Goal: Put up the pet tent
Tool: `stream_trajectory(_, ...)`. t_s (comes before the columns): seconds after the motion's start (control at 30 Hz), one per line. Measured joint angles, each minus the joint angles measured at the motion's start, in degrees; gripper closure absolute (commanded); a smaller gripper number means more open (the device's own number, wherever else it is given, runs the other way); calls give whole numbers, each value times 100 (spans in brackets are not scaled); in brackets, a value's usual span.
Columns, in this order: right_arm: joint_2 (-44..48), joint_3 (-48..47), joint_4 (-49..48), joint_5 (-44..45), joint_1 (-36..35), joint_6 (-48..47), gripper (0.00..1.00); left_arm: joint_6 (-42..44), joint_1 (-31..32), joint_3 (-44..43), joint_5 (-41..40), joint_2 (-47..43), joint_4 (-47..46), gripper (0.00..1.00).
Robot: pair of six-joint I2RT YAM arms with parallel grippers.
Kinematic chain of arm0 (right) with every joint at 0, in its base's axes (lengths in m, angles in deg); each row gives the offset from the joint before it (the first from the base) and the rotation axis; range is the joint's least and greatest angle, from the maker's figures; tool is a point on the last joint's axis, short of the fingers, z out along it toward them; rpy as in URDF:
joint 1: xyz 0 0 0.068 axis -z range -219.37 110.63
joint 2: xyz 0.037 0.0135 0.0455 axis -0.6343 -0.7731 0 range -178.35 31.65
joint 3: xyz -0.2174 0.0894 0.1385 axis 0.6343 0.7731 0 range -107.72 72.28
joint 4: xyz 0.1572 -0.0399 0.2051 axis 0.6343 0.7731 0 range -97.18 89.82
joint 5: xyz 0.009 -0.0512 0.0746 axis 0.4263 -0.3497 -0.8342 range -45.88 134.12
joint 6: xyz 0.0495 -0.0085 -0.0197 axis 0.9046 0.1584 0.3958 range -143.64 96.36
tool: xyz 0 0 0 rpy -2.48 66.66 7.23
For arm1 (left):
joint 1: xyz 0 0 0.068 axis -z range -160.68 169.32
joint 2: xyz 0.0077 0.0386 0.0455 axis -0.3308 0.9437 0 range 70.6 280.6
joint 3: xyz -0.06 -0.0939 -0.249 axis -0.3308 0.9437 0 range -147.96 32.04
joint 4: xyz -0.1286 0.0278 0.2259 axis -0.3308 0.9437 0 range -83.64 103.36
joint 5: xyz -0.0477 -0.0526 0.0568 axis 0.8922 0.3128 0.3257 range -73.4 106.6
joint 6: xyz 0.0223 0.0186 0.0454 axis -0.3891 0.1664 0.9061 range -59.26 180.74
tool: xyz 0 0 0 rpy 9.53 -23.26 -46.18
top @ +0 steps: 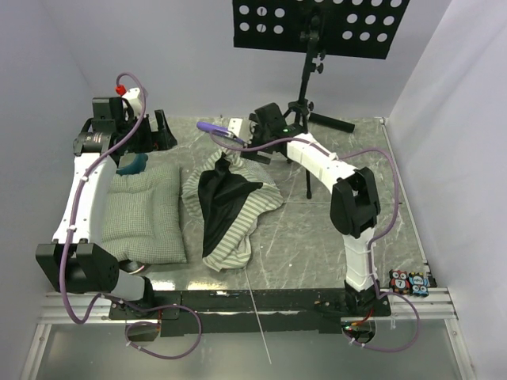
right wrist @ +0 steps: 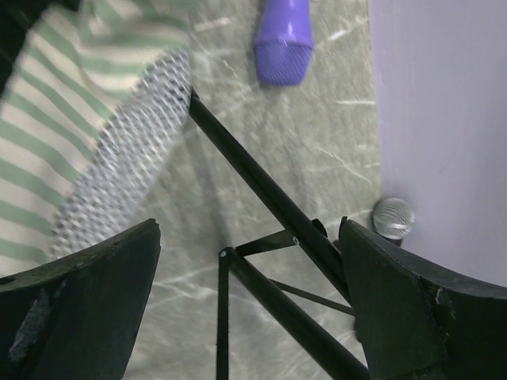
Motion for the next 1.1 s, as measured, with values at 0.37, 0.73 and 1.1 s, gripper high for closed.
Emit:
stream_trajectory(0.37,455,901,-420,-216,461,-1093,0,0,0,0,4,243,-9,0)
stream_trajectory(0.73,597,1263,-610,-413,826,-1768,0,-2,-2,-15,7,299,-15,0)
stream_trajectory(1.1,929,1864,-538,-332,1495,-2070,0,-28,-2,-162,66,494,-42,0)
